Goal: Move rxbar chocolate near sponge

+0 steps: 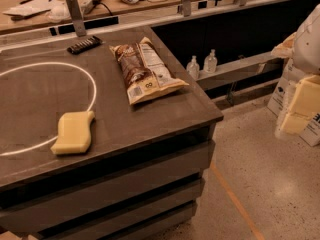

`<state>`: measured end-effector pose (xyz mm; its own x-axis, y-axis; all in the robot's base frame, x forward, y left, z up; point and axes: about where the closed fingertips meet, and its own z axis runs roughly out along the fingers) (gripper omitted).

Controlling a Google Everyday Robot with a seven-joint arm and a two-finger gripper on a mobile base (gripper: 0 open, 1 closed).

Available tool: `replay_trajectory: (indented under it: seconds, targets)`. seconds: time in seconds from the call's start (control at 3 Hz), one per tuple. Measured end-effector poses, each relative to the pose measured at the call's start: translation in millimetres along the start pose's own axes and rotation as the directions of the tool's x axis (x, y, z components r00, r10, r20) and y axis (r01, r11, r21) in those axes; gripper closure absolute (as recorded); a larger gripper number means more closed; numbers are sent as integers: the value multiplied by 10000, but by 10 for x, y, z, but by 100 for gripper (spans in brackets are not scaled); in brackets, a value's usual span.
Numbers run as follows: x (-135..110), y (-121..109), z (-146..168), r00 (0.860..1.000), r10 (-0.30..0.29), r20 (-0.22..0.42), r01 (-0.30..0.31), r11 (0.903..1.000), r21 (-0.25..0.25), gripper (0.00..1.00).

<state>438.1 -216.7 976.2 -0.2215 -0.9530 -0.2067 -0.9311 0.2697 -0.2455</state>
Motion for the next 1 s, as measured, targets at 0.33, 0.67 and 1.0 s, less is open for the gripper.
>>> replay_trajectory:
  seconds: [0.33, 0.67, 1.0]
  targets:
    - [0, 0, 0, 10000, 0, 2, 0, 10000, 1, 0]
    - [-212, -188, -26, 9948, -199, 1000, 165, 9993, 344, 0]
    - [-726, -629, -47, 9559, -348, 2915, 129, 9970, 764, 0]
